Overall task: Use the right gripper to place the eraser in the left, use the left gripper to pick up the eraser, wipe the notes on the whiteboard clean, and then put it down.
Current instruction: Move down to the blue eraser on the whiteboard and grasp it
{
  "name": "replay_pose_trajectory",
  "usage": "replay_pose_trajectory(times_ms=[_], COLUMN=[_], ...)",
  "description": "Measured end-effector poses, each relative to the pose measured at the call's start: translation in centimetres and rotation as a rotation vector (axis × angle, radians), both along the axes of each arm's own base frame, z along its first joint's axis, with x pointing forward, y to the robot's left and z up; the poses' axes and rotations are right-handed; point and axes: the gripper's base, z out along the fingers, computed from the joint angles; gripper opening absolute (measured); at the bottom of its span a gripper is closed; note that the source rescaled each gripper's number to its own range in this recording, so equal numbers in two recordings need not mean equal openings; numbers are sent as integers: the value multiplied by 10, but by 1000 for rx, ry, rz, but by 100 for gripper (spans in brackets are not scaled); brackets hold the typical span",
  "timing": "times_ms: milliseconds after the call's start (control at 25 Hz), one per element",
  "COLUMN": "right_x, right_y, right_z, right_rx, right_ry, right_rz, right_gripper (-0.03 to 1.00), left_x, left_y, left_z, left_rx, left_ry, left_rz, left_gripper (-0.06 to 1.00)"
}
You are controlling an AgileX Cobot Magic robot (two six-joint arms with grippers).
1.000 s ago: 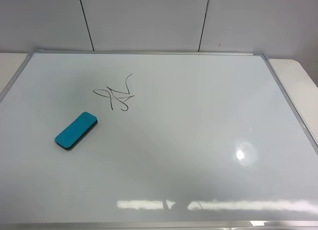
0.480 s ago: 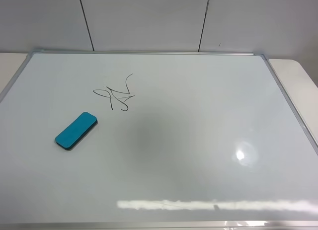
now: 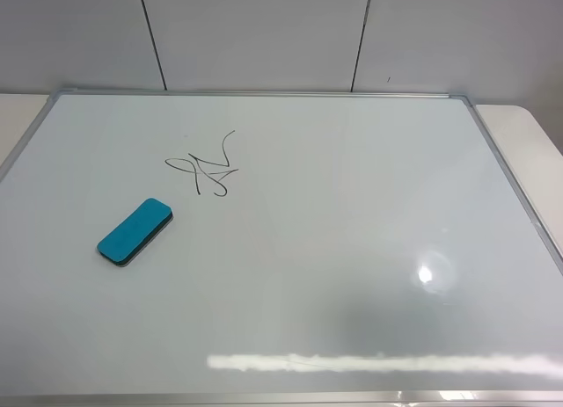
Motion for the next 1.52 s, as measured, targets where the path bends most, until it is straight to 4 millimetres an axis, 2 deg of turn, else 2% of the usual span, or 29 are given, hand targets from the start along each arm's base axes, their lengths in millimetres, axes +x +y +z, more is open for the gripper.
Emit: replay_pose_trajectory(times_ms=[160,520,1520], right_x=[-8,2,4], right_y=[4,8,8], right_z=[-25,-47,-49], right_rx=[-33,-57,-57], right_ry=[-14,28,17], right_rz=[-51,-168,-213], right_gripper=[100,100,100], left_x=[0,0,0], left_y=[0,0,0], left_z=[0,0,0], left_rx=[0,0,0], left_ry=[0,0,0], left_rz=[0,0,0], left_gripper=[100,100,100])
